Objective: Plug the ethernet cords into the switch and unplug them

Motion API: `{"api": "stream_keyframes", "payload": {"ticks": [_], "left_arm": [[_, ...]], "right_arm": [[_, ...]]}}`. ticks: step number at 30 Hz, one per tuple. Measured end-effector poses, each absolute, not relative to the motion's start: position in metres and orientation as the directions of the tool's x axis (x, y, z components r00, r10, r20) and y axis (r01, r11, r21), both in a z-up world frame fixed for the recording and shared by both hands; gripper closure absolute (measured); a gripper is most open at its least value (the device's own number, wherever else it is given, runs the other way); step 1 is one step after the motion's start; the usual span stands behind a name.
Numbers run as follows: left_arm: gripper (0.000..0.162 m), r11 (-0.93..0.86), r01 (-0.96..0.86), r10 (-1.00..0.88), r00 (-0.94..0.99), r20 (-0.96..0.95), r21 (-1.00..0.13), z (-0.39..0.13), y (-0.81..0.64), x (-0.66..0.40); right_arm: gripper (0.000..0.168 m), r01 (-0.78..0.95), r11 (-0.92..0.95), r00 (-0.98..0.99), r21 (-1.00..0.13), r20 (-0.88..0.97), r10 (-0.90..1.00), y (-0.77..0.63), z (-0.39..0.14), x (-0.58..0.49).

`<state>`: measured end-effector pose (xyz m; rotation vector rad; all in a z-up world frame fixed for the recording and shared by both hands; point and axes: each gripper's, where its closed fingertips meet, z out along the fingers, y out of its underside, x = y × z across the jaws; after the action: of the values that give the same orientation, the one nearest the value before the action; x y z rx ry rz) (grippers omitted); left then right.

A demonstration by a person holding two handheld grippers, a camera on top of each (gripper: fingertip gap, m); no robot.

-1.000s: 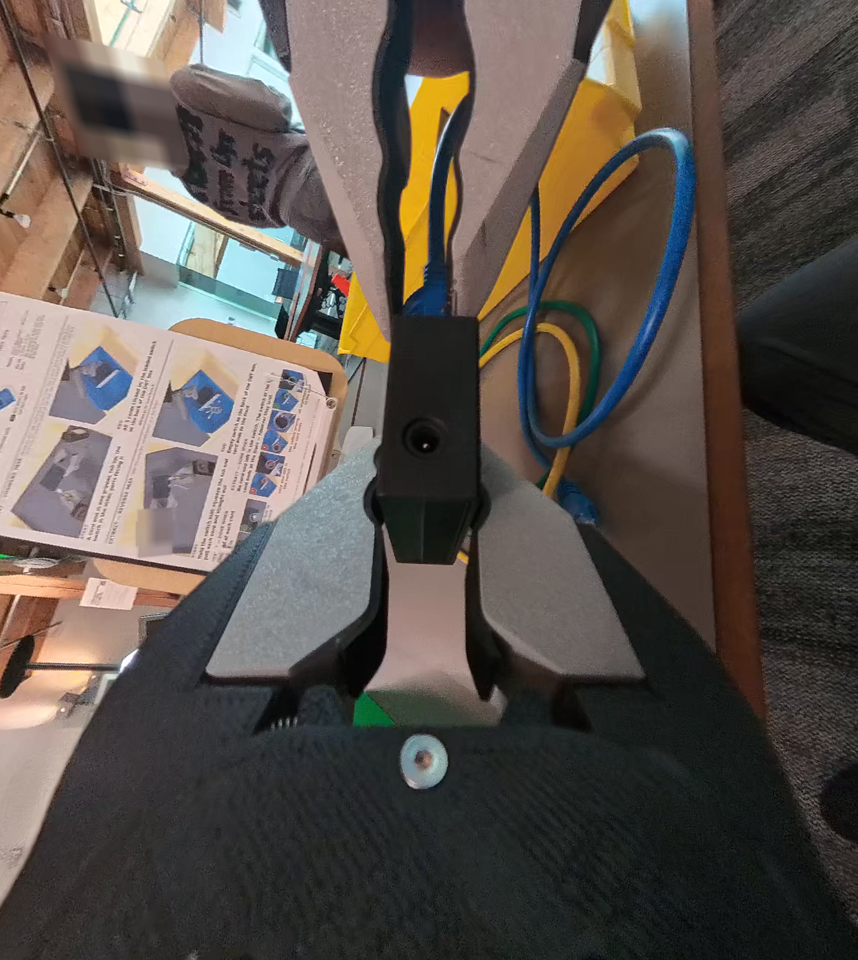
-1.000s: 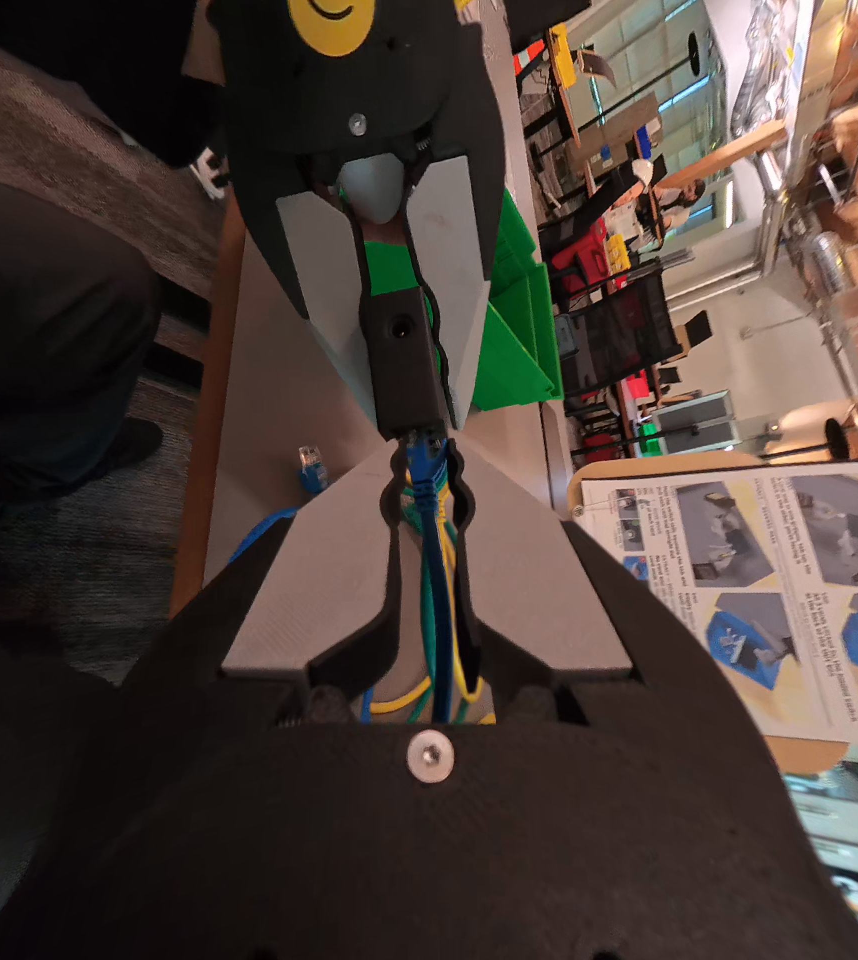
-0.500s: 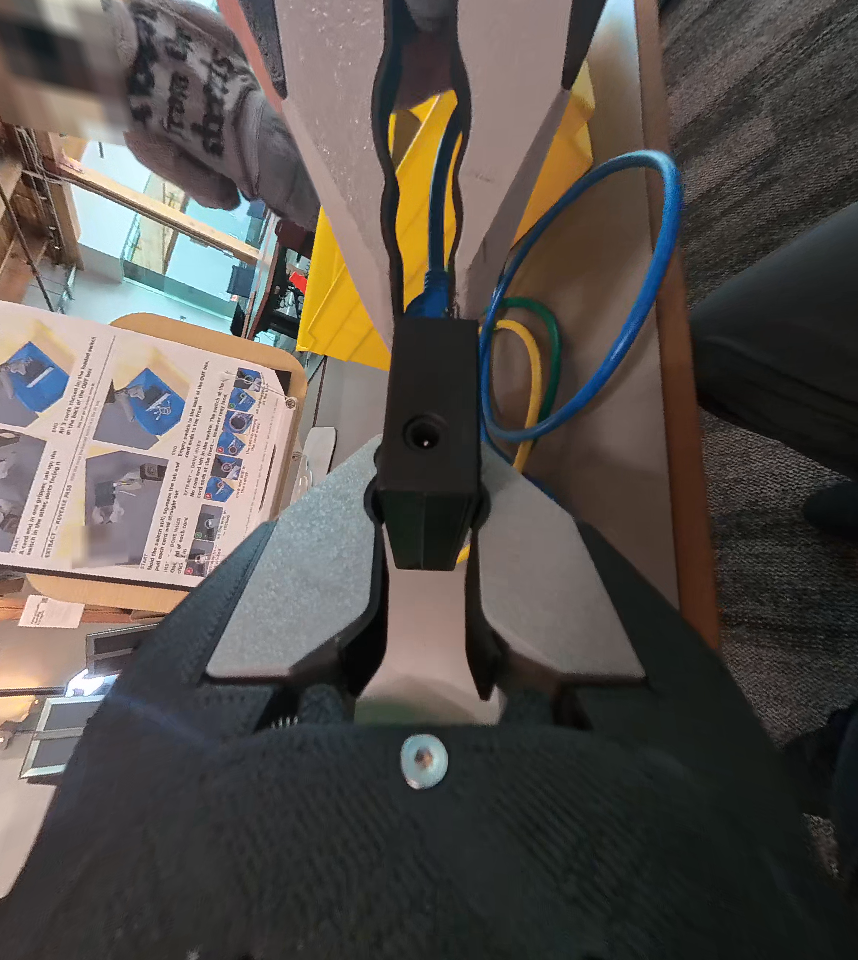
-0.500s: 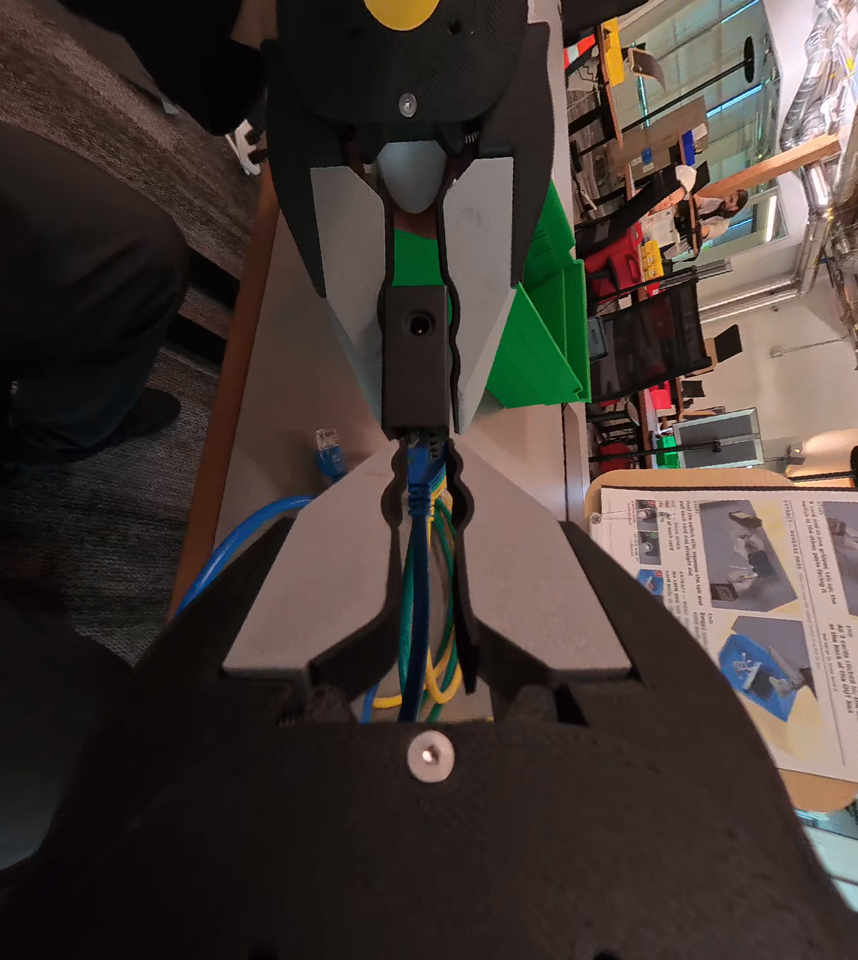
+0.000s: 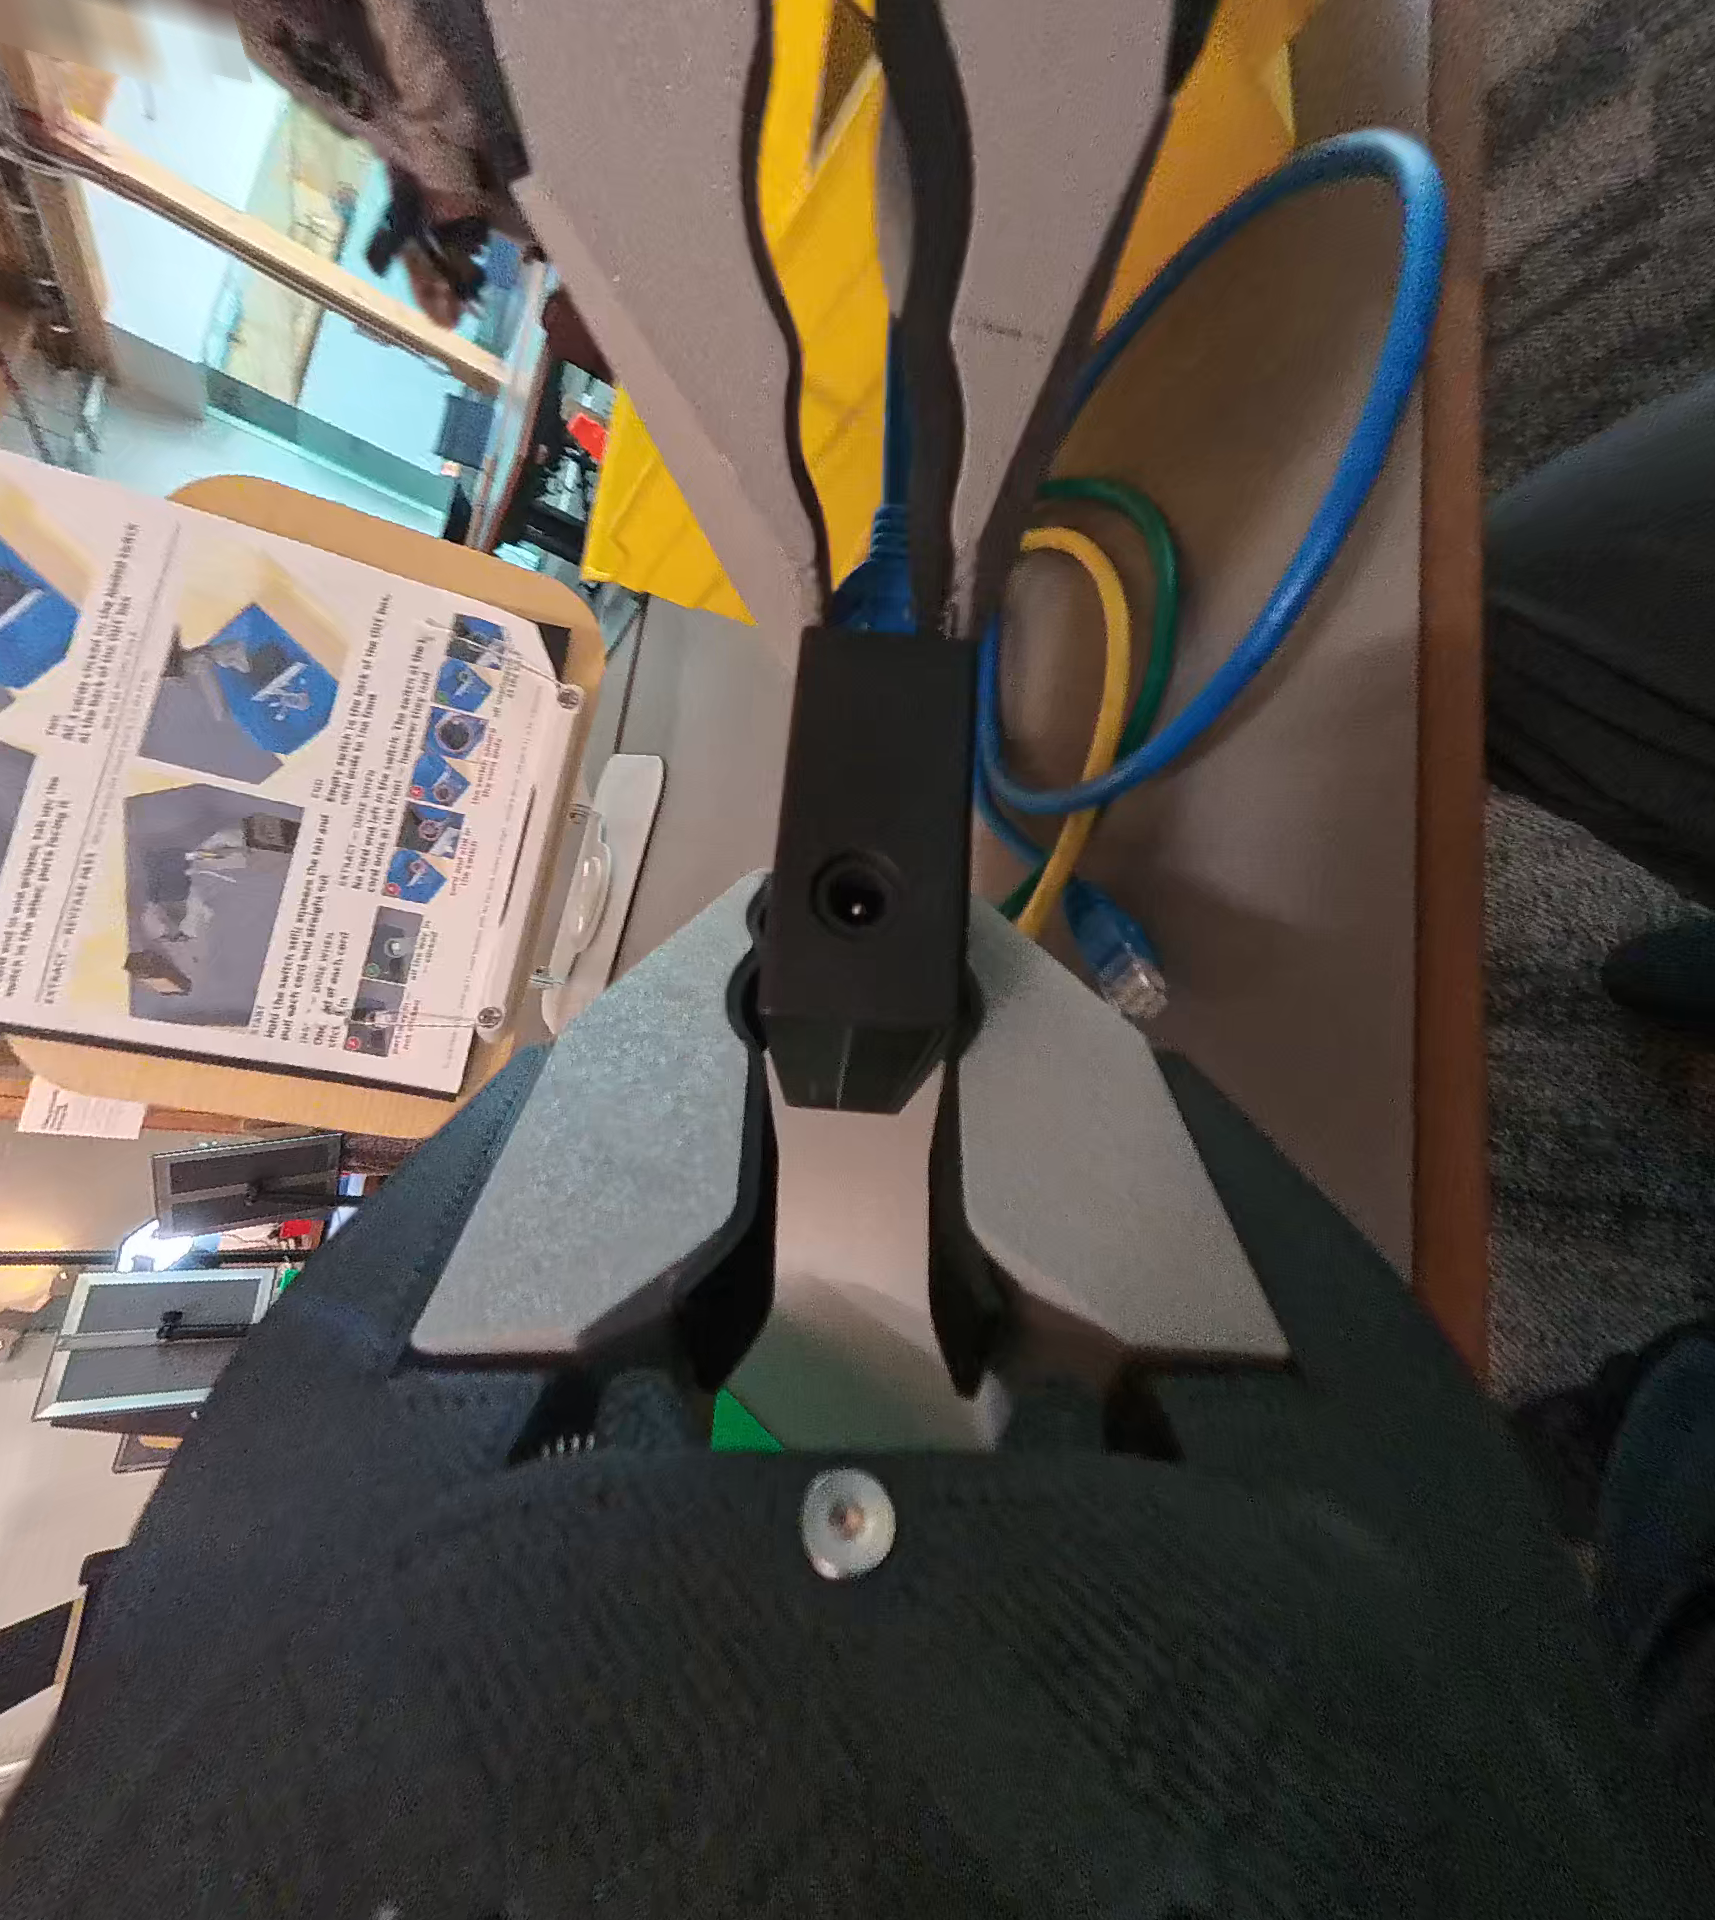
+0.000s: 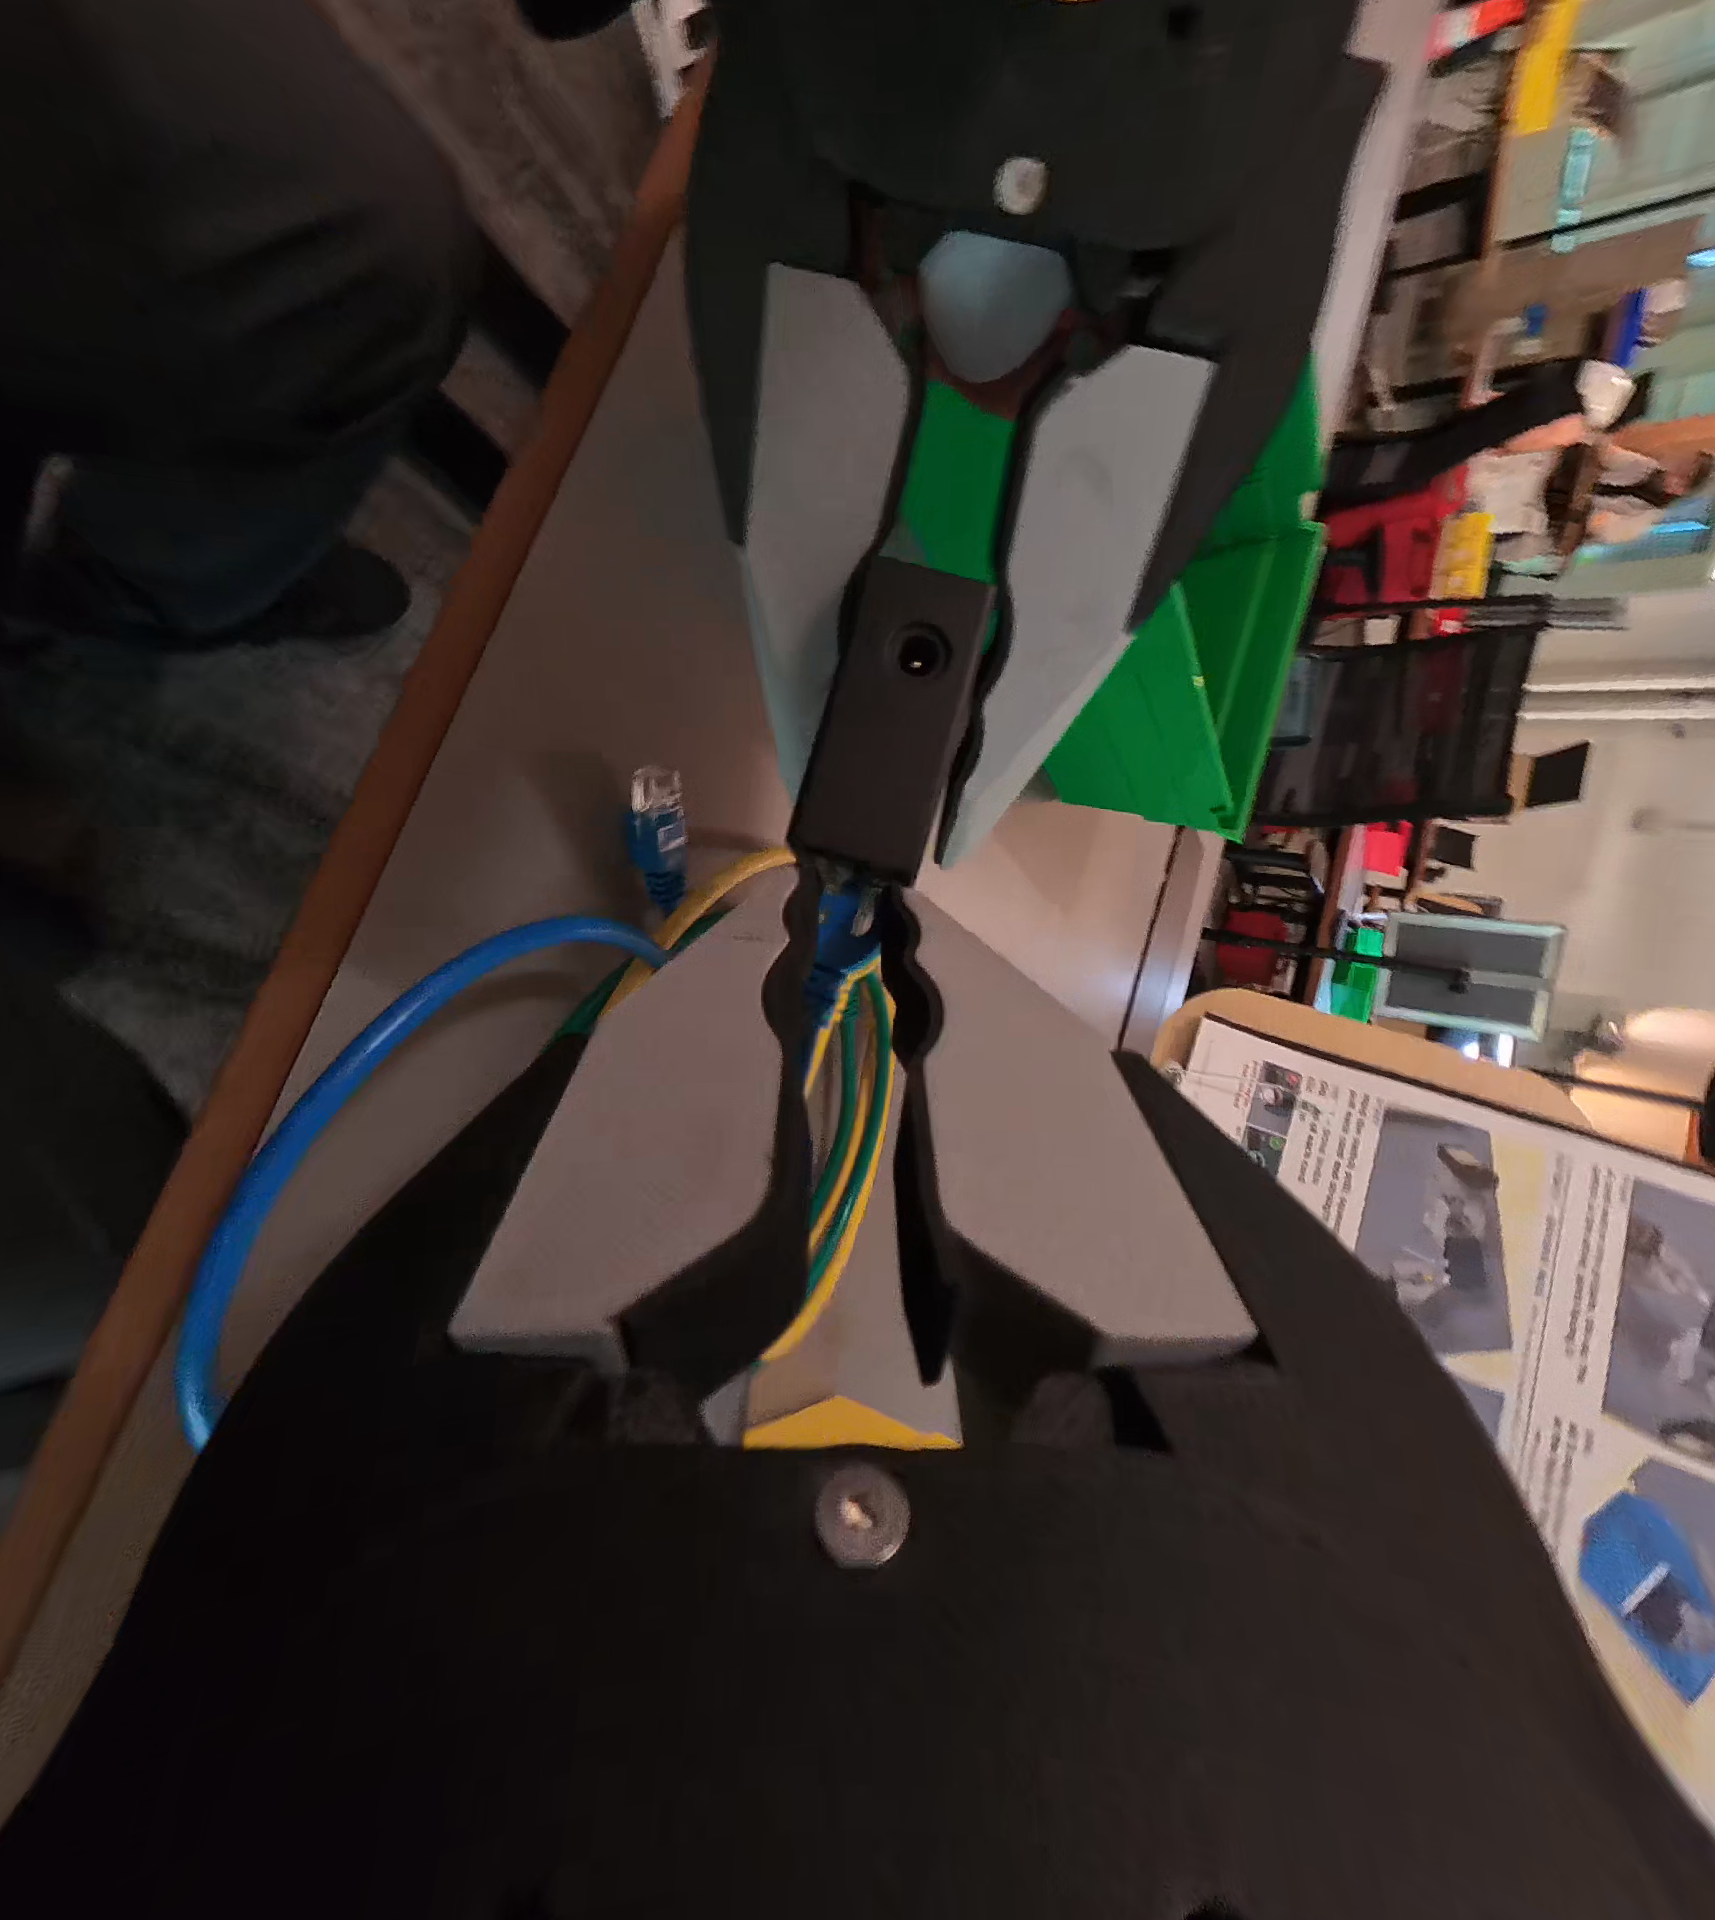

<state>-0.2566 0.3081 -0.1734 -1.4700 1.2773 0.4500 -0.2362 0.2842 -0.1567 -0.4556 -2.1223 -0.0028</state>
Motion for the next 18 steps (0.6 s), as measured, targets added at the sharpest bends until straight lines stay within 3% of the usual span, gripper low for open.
{"api": "stream_keyframes", "payload": {"ticks": [3,10,12,14,16,18], "left_arm": [[0.134,0.127,-0.882,-0.461,0.352,-0.815,-0.453,-0.179,0.312,-0.262],[0.134,0.098,-0.876,-0.485,0.372,-0.792,-0.472,-0.195,0.319,-0.269],[0.134,0.021,-0.9,-0.395,0.394,-0.83,-0.436,-0.191,0.329,-0.291],[0.135,0.063,-0.801,-0.385,0.531,-0.755,-0.595,-0.164,0.321,-0.306],[0.135,0.16,-0.806,-0.372,0.486,-0.791,-0.57,-0.146,0.309,-0.299],[0.135,0.146,-0.843,-0.313,0.457,-0.833,-0.517,-0.142,0.315,-0.293]], "right_arm": [[0.161,0.3,0.954,-0.576,-0.014,0.794,0.193,0.289,-0.163,-0.239],[0.161,0.269,0.95,-0.665,0.158,0.744,0.065,0.299,-0.178,-0.243],[0.165,0.284,0.931,-0.75,0.231,0.658,0.065,0.314,-0.198,-0.227],[0.166,0.265,0.903,-0.785,0.338,0.62,-0.001,0.336,-0.222,-0.208],[0.163,0.333,0.927,-0.64,0.171,0.763,0.089,0.334,-0.196,-0.224],[0.16,0.416,0.909,-0.586,0.036,0.774,0.238,0.339,-0.179,-0.232]]}}
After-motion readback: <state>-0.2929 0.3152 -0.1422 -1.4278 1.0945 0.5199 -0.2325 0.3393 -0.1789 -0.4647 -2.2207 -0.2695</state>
